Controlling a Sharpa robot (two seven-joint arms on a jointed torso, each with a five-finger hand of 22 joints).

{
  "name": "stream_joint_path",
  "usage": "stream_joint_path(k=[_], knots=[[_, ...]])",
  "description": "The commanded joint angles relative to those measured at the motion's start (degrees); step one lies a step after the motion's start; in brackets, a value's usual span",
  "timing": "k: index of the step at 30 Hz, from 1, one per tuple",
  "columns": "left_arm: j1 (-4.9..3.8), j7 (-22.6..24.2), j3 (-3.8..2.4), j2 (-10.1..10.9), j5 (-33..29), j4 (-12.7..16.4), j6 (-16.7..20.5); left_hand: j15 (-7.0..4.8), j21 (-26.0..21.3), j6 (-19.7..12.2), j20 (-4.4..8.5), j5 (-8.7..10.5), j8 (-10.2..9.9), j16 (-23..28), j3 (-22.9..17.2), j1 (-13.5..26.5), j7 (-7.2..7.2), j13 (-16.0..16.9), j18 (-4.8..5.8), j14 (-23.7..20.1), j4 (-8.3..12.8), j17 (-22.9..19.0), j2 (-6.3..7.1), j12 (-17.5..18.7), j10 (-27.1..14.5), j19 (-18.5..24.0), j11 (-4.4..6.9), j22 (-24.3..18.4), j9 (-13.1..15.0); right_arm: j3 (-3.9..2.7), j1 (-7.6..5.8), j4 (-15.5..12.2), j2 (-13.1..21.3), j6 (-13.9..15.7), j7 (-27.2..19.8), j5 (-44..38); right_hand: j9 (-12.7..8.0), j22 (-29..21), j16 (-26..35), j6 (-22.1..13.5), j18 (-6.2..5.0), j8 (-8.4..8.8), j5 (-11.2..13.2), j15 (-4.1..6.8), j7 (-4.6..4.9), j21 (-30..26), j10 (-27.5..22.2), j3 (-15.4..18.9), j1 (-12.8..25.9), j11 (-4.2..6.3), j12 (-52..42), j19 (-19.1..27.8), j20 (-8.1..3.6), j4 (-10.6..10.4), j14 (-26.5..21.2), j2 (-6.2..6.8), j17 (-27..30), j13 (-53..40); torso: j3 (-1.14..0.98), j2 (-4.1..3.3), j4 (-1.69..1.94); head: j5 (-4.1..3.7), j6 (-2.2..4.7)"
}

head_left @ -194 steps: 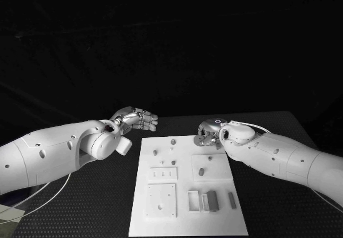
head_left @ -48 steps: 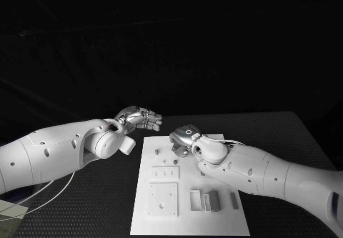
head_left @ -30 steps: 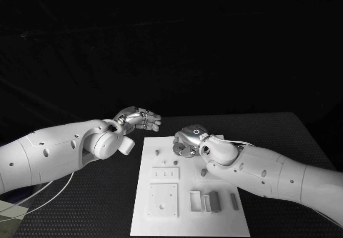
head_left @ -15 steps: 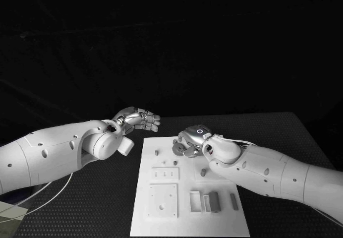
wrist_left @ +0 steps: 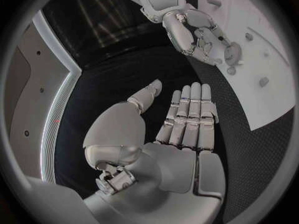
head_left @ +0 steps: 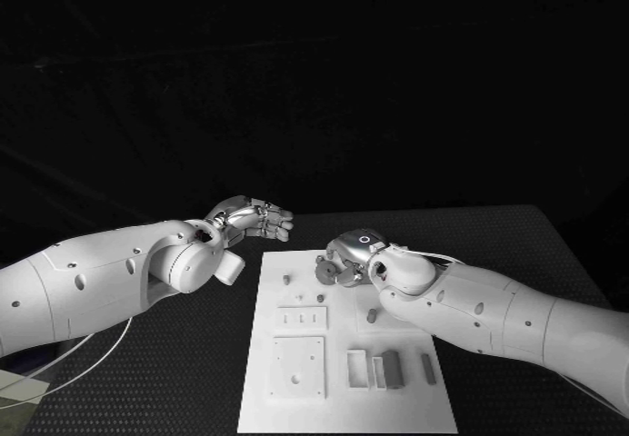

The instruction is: Assemble the parts on the task board

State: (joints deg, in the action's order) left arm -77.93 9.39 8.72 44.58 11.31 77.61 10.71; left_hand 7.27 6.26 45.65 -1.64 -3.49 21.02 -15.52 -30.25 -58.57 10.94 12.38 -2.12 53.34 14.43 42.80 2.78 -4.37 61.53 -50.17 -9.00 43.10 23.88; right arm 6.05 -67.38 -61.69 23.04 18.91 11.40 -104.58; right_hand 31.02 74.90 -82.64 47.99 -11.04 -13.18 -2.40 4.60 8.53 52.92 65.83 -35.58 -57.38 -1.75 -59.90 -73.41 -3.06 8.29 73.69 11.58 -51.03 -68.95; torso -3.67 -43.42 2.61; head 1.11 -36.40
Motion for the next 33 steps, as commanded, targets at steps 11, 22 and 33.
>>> stream_joint_path(k=[11,22,33], knots=[[-0.11,0.45,-0.06,-0.21,0.16,0.07,-0.41,0.38,-0.33,-0.11,-0.25,0.35,-0.36,0.29,0.05,0.05,0.29,0.08,0.58,0.21,-0.05,0.10,0.13,0.34,0.14,0.20,-0.09,0.10,0.06,0.18,0.07,0.39,-0.44,-2.20,-1.05,0.46,0.36,0.88,0.12,1.28,-3.96,-0.72,-0.38,-0.16,-0.18,-0.21,-0.15,0.22,-0.49,-0.08,-0.49,0.06,-0.20,-0.62,0.06,-0.52,0.00,0.05,0.02,0.01,0.03,0.12,-0.36],[-0.11,0.46,-0.06,-0.18,0.16,0.08,-0.36,0.38,-0.36,-0.11,-0.25,0.35,-0.38,0.33,0.06,0.07,0.29,0.10,0.58,0.22,-0.08,0.14,0.12,0.35,0.13,0.20,-0.09,0.12,0.08,0.36,0.24,0.61,-0.64,-2.63,-1.33,0.54,0.74,0.98,0.13,2.54,-3.96,-1.43,-0.38,0.22,-0.62,-0.20,-0.14,0.61,-0.76,0.32,-0.59,0.17,-0.14,-0.37,0.04,-1.48,0.00,0.11,0.01,0.03,-0.02,0.25,-0.53],[-0.11,0.36,-0.06,-0.20,0.16,0.07,-0.26,0.38,-0.40,-0.29,-0.25,0.35,-0.51,0.40,0.09,0.13,0.36,0.13,0.58,0.23,-0.13,0.18,0.16,0.38,0.10,0.19,-0.11,0.14,0.07,0.43,0.31,0.68,-0.70,-1.96,-1.16,1.28,-0.18,0.85,0.27,-1.62,-3.96,0.91,-0.37,-0.69,0.48,-0.52,-0.87,0.90,-0.32,-0.68,-0.54,0.30,-0.33,-1.08,-0.12,1.00,0.02,0.16,-0.05,0.03,-0.07,0.18,-0.60]])
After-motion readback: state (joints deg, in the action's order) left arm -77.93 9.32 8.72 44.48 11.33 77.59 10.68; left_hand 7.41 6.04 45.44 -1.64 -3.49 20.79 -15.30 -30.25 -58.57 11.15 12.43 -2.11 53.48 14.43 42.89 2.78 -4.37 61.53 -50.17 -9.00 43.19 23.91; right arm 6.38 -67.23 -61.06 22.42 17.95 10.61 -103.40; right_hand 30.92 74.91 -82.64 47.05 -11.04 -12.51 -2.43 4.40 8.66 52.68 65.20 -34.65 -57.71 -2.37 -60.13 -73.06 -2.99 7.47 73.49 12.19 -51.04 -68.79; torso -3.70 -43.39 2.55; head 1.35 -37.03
